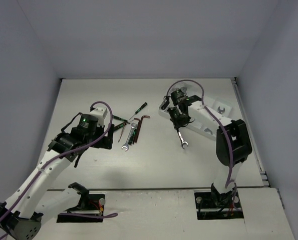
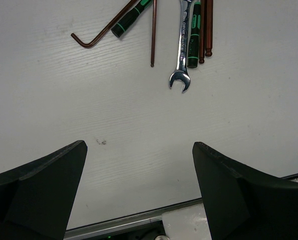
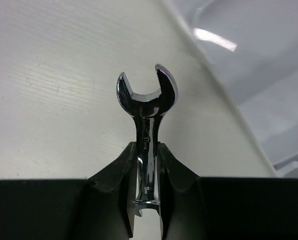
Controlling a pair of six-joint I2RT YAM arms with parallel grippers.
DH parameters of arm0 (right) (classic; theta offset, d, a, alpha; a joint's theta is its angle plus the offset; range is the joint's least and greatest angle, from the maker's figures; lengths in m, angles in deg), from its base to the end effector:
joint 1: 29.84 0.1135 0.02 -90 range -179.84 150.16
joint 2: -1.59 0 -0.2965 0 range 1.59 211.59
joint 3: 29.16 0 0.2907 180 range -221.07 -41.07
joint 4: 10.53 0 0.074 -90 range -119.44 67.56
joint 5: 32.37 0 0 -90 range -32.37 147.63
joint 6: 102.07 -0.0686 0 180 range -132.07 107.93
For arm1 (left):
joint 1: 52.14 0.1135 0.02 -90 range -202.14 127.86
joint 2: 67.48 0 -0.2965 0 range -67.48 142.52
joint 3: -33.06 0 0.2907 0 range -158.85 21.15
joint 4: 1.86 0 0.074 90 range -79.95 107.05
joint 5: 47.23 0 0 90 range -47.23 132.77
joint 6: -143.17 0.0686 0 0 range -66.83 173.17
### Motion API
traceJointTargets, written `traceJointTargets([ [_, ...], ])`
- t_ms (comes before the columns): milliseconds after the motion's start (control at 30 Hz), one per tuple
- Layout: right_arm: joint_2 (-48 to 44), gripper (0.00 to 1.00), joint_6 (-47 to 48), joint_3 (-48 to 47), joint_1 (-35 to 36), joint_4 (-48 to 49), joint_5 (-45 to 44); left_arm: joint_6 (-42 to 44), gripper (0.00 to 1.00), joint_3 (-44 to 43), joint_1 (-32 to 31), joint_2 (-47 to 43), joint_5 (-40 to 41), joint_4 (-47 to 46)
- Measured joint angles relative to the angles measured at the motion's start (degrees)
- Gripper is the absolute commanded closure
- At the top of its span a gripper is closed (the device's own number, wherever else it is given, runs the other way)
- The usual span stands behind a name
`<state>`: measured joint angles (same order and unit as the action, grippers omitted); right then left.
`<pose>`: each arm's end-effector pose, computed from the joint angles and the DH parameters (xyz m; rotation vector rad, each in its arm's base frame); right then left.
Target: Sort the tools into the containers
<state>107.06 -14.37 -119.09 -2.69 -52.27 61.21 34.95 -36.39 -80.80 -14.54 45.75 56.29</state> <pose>0.4039 0.2120 0.2015 -0.5808 2.5257 0.2717 0.2005 -0.1055 0.3380 0.1843 2.3160 -0.3595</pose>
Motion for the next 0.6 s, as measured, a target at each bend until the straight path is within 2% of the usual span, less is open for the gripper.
traceJointTargets([
  [133, -4.0, 1.0, -0.31, -0.54, -7.37, -0.4, 0.38, -0.2, 0.15, 0.0, 0.0, 0.77, 0.09, 0.0],
  [300, -4.98, 1.0, -0.3, -3.1, -20.27, -0.73, 0.11, -0.69, 0.15, 0.0, 0.0, 2.0, 0.22, 0.0],
  [467, -3.77, 1.0, -0.32, -7.89, -33.07, -1.9, -0.21, -1.48, 0.15, 0.0, 0.0, 2.84, 0.43, -0.01],
  [600, 0.02, 1.0, -0.8, -12.79, -39.07, -1.64, -0.68, -2.46, 0.15, -0.01, 0.0, 4.14, 1.11, -0.02],
])
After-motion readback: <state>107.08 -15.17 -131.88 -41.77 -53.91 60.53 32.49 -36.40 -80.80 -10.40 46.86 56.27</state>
